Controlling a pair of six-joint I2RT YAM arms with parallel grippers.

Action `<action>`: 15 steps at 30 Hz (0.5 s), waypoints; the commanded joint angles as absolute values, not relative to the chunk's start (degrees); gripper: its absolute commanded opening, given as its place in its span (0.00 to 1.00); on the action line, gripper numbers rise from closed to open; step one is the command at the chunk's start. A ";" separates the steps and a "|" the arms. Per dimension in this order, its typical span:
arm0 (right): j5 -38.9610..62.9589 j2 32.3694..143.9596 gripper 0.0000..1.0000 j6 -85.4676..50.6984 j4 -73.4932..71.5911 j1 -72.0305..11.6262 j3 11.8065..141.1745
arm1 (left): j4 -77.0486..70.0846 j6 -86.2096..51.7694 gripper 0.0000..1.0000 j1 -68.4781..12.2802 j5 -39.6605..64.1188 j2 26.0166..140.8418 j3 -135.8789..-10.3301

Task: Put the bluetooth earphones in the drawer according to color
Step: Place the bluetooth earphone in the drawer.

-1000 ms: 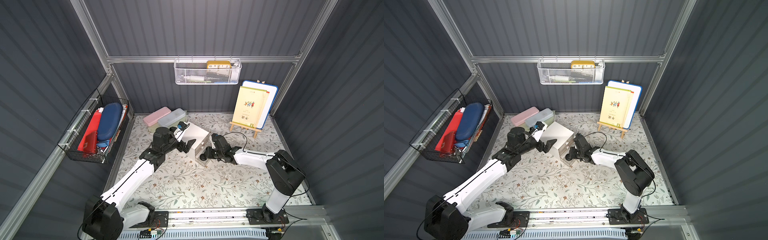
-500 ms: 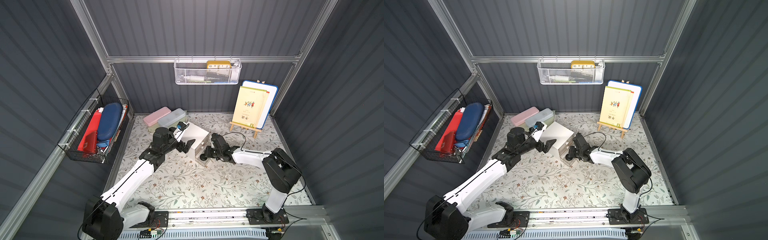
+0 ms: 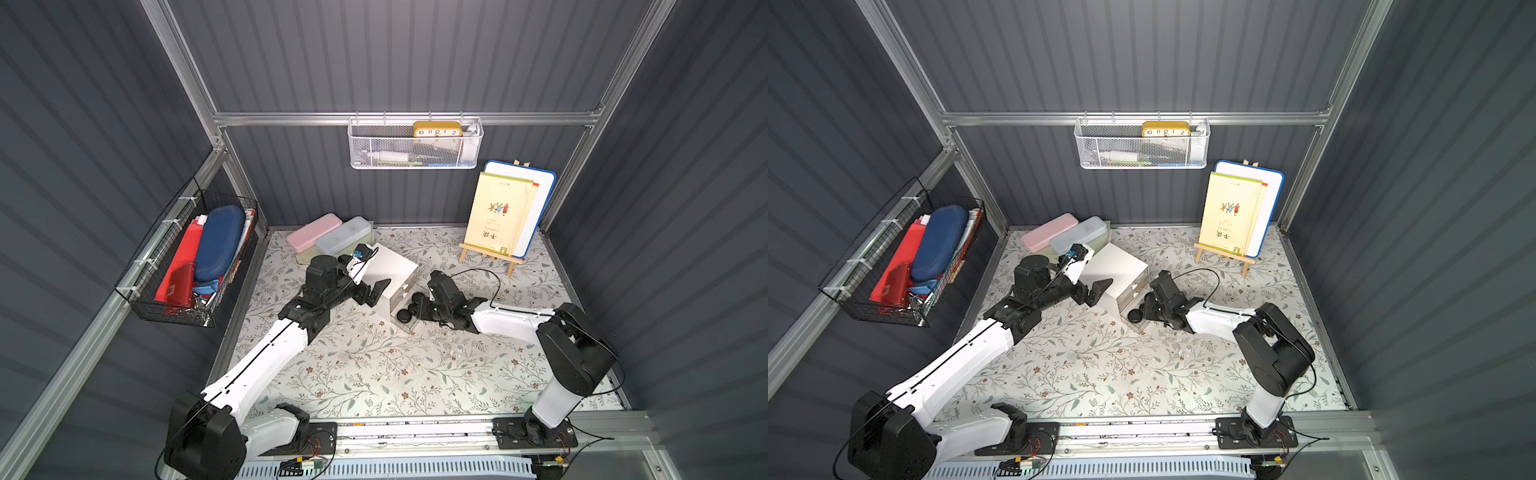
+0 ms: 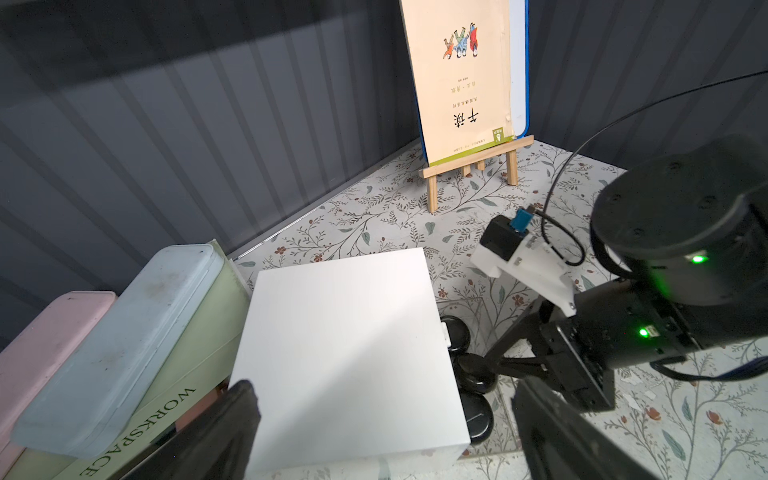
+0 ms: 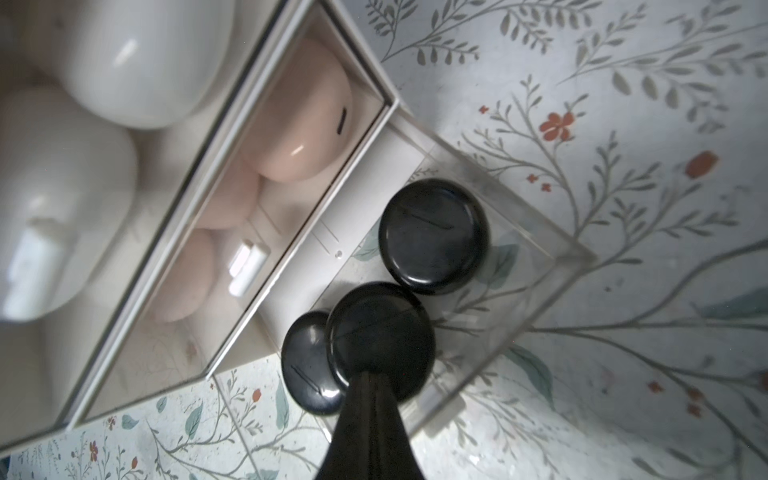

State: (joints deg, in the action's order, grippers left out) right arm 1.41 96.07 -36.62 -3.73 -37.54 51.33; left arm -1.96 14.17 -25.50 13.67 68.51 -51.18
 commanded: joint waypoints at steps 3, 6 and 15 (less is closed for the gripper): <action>-0.46 92.10 0.00 -35.28 -8.34 -37.23 48.70 | -3.93 13.05 0.99 -25.14 14.06 68.23 -51.49; -1.11 91.08 0.00 -35.12 -8.44 -37.18 47.78 | -4.57 12.82 0.99 -25.14 14.15 69.19 -52.19; -1.11 88.72 0.00 -39.92 -12.13 -36.74 40.99 | -3.83 12.30 0.30 -25.05 14.22 74.92 -54.58</action>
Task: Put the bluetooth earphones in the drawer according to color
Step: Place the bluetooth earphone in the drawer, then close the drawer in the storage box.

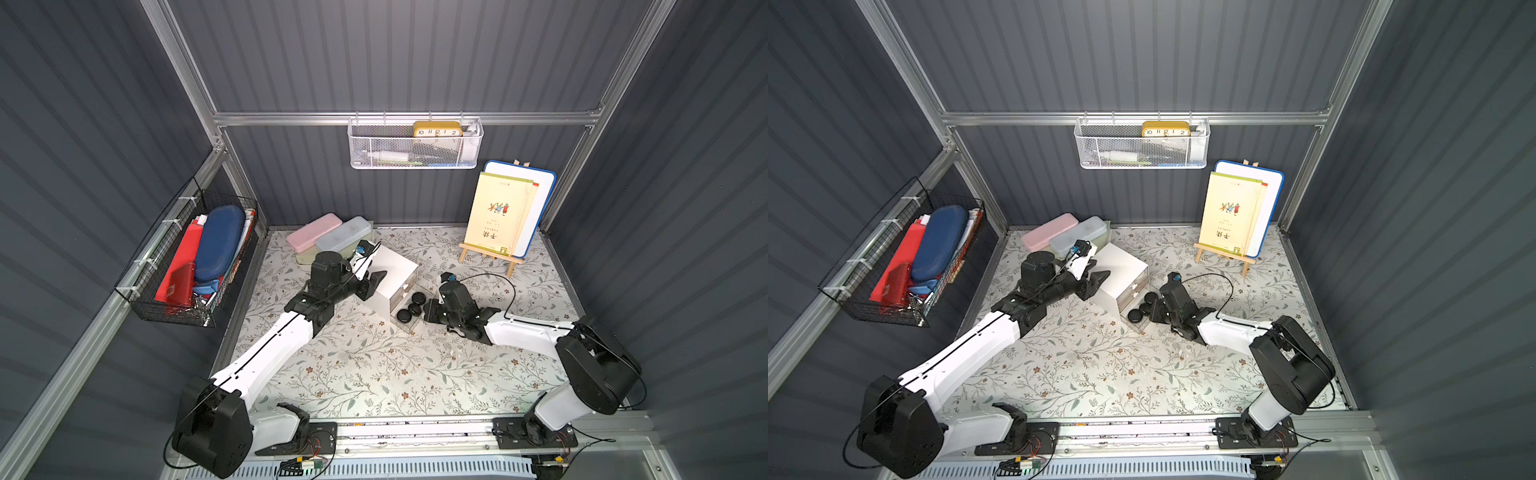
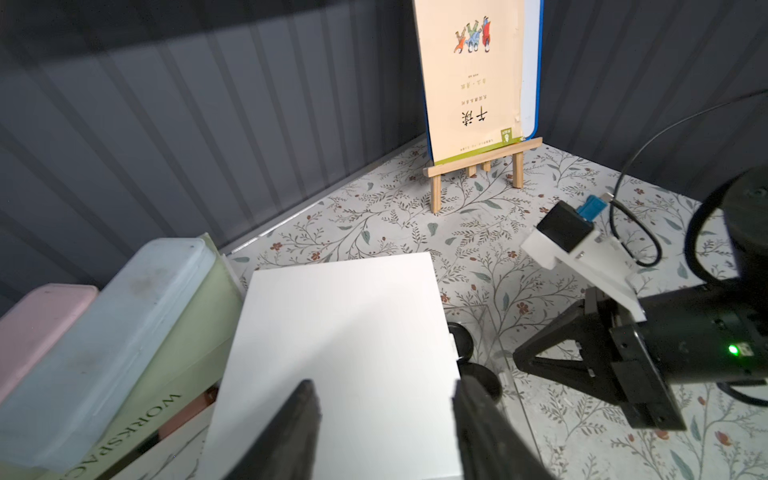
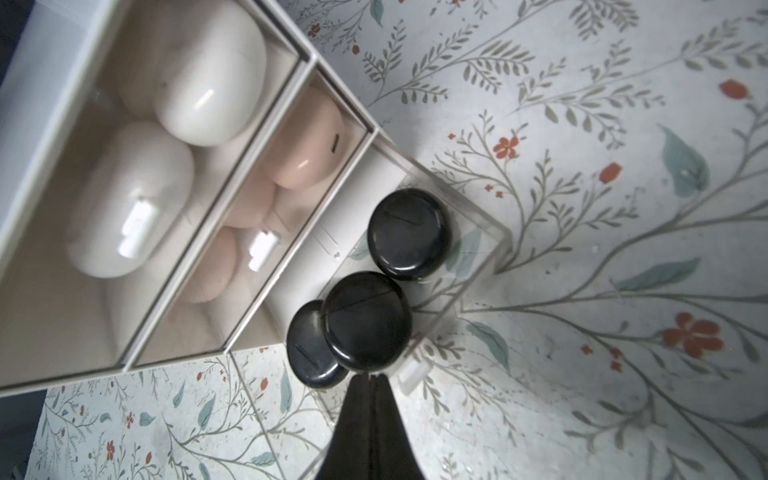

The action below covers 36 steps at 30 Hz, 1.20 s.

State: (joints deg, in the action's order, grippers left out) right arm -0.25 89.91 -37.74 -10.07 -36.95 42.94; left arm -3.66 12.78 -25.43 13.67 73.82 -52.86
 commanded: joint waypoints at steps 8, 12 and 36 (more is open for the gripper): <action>-0.35 88.82 0.00 -43.82 -15.98 -36.56 37.05 | -5.67 11.80 0.00 -24.87 14.40 76.26 -53.54; 0.27 89.95 0.00 -45.15 -17.62 -36.30 36.65 | -6.03 11.78 0.00 -24.87 14.46 77.45 -52.70; 7.33 97.93 0.00 -47.35 -22.37 -33.83 41.88 | -2.43 12.65 0.00 -24.83 15.84 82.63 -53.02</action>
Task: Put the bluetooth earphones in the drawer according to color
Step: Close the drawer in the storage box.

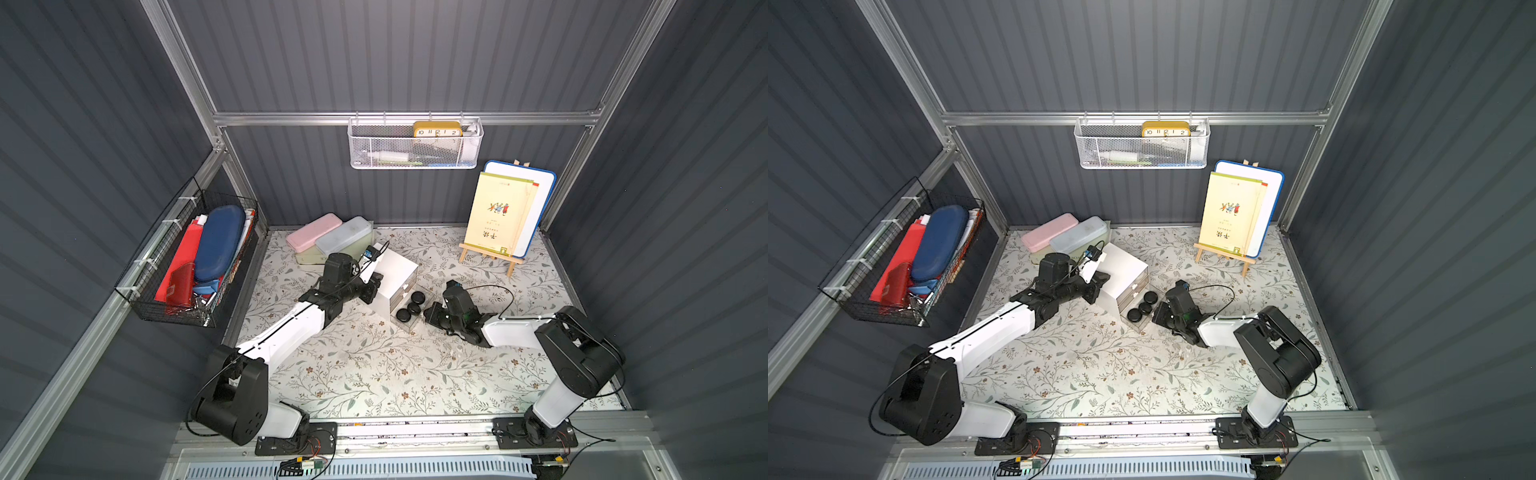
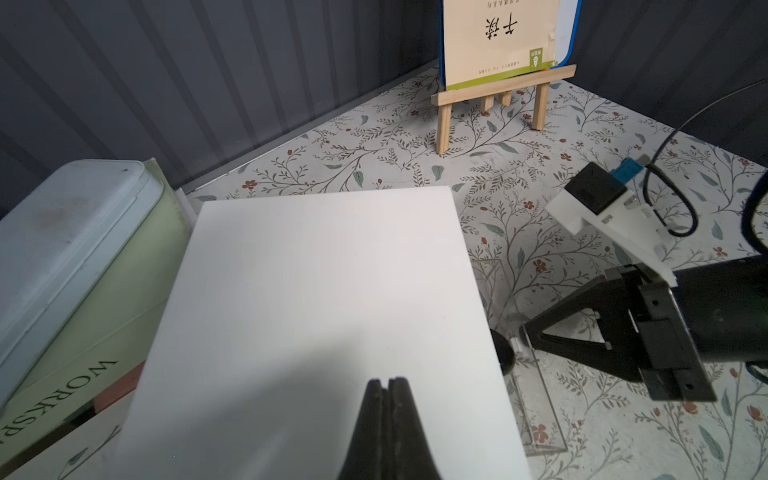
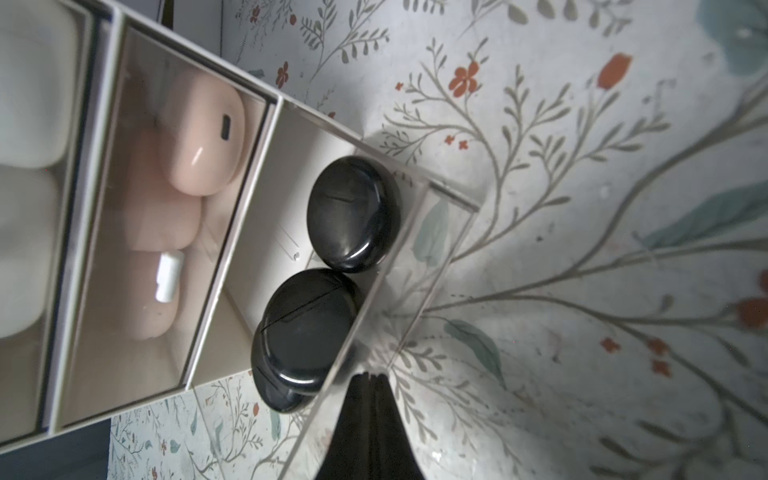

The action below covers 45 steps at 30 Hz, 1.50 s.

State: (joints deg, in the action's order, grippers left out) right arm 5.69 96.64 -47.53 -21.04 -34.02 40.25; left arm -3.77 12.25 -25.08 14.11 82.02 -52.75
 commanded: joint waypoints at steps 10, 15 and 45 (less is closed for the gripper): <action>10.06 101.42 0.00 -48.25 -25.59 -33.22 43.56 | -1.54 13.27 0.00 -24.79 17.20 84.94 -53.92; 10.70 102.82 0.00 -48.08 -26.10 -33.05 45.17 | -1.58 13.40 0.00 -24.79 17.18 84.91 -53.88; 13.54 110.27 0.00 -52.50 -34.04 -32.29 49.79 | -1.67 13.58 0.00 -24.74 17.70 85.57 -53.98</action>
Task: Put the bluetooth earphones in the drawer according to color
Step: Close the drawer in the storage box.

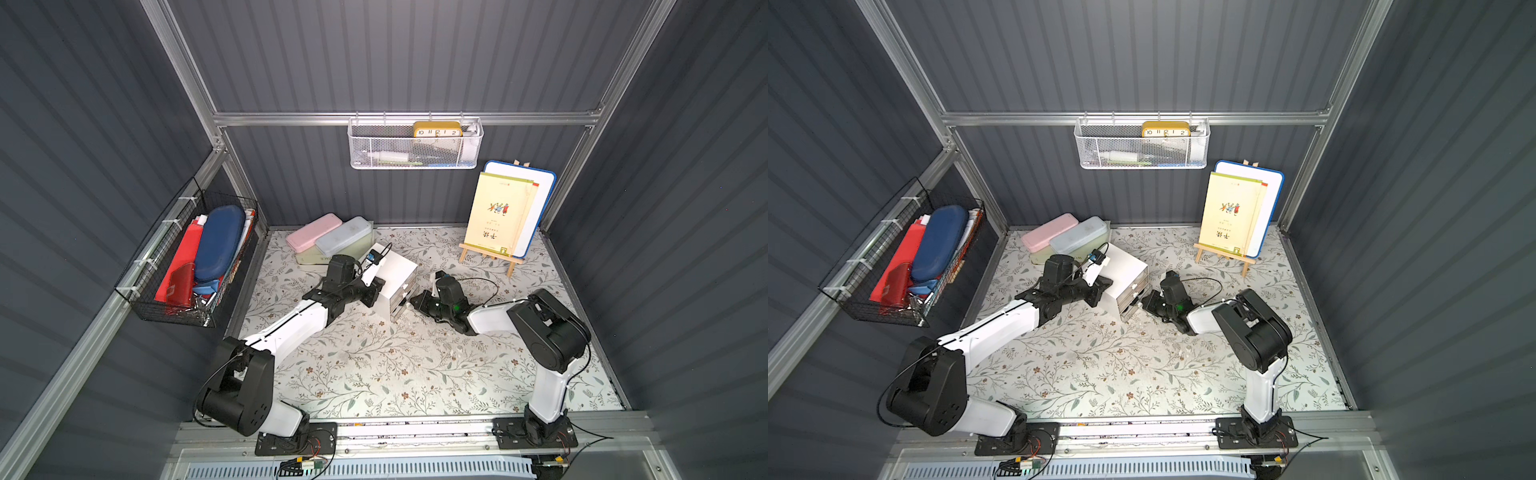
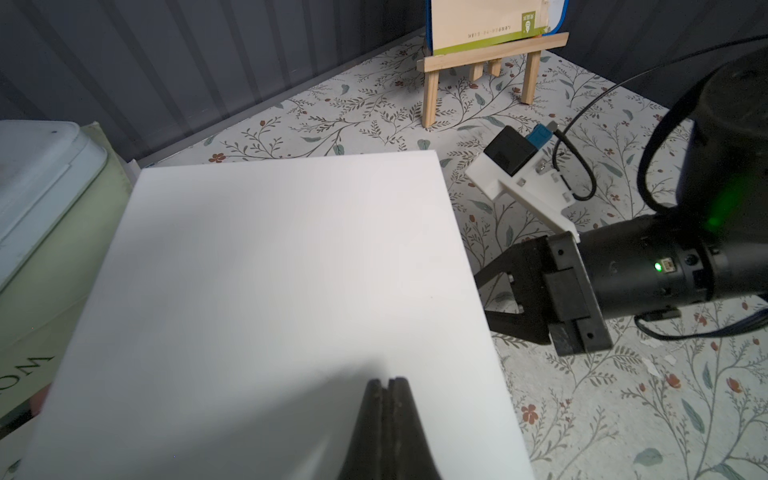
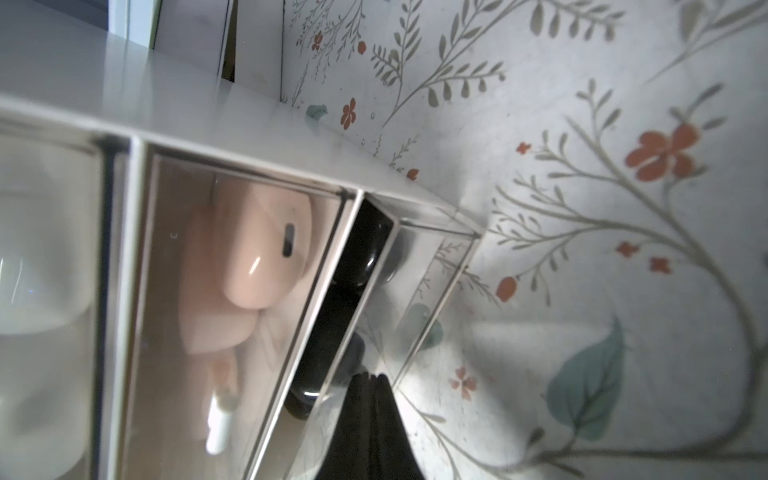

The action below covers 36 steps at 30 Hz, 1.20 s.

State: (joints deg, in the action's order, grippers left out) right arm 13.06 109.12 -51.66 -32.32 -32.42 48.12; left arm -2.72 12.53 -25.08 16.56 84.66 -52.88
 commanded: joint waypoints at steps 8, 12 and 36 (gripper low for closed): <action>15.76 111.92 0.00 -53.32 -35.21 -32.29 50.71 | -1.58 13.96 0.00 -24.79 17.90 85.22 -53.91; 16.07 112.23 0.00 -53.57 -35.55 -32.33 50.95 | -1.58 13.99 0.00 -24.79 17.91 85.00 -53.90; 19.17 102.67 0.00 -42.72 -30.53 -31.19 44.24 | -1.62 13.84 0.00 -24.79 17.07 81.93 -55.85</action>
State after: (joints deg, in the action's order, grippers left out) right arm 17.50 104.71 -47.62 -32.64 -31.46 45.19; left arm -2.35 12.78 -25.08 16.67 84.36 -53.43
